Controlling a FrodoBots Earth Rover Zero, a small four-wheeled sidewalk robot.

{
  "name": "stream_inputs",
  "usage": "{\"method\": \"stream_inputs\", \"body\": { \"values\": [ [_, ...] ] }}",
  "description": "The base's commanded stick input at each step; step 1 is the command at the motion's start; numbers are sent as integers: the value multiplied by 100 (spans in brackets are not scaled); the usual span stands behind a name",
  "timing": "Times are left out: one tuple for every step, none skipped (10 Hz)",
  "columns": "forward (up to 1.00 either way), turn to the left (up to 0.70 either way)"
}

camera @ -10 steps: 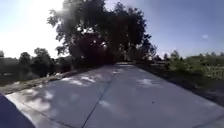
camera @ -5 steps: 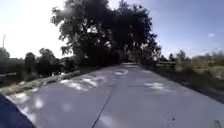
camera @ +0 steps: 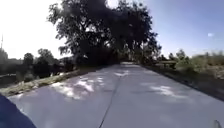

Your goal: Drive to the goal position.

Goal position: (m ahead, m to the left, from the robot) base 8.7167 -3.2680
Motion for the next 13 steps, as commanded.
{"method": "stream_inputs", "body": {
  "values": [
    [70, 0],
    [70, 0],
    [70, 0],
    [70, 0],
    [70, 0],
    [70, 0],
    [70, 0],
    [70, 0],
    [70, 0],
    [70, 0],
    [70, 0],
    [70, 0],
    [70, 0]
  ]
}}
